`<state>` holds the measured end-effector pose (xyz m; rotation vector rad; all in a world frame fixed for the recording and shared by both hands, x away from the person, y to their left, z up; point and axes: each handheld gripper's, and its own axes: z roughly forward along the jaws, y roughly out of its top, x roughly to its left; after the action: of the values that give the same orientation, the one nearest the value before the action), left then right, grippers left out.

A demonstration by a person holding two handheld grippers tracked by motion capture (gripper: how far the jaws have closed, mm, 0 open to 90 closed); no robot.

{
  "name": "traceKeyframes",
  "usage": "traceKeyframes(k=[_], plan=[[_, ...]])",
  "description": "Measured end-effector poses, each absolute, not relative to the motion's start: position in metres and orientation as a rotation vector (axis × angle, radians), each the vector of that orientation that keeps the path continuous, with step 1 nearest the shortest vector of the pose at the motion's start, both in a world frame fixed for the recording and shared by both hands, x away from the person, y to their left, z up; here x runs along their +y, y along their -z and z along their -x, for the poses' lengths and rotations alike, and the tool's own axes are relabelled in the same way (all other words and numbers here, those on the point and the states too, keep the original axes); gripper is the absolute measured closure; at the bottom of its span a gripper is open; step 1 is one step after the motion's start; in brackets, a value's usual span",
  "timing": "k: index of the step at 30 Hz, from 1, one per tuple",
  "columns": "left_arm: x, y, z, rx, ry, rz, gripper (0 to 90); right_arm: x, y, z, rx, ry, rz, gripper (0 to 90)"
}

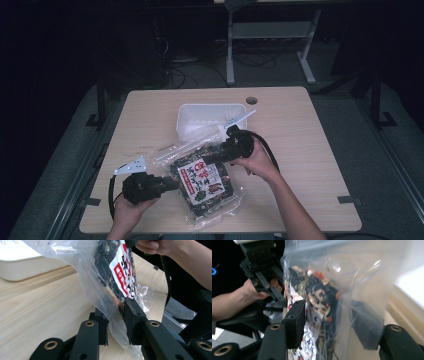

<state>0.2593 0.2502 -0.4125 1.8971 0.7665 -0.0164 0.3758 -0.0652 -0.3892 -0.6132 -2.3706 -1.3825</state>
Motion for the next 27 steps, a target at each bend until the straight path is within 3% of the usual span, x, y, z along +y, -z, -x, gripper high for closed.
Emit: traceKeyframes(k=[4,9,15,21,27], plan=[[0.251,0.413,-0.260,0.761,0.027,-1.889,73.8,-0.066,0.390,-0.376,-2.331,1.377,0.598,50.2],[0.251,0.413,-0.260,0.751,0.029,-1.889,73.6,-0.069,0.388,-0.376,-2.251,1.362,0.552,65.8],[0.251,0.414,-0.261,0.744,0.034,-1.880,68.5,-0.074,0.382,-0.372,-2.206,1.360,0.524,73.0],[0.253,0.412,-0.261,0.751,0.020,-1.878,57.6,-0.082,0.371,-0.364,-2.227,1.397,0.553,74.7],[0.255,0.412,-0.260,0.750,0.002,-1.886,53.5,-0.104,0.355,-0.357,-2.282,1.472,0.634,75.1]])
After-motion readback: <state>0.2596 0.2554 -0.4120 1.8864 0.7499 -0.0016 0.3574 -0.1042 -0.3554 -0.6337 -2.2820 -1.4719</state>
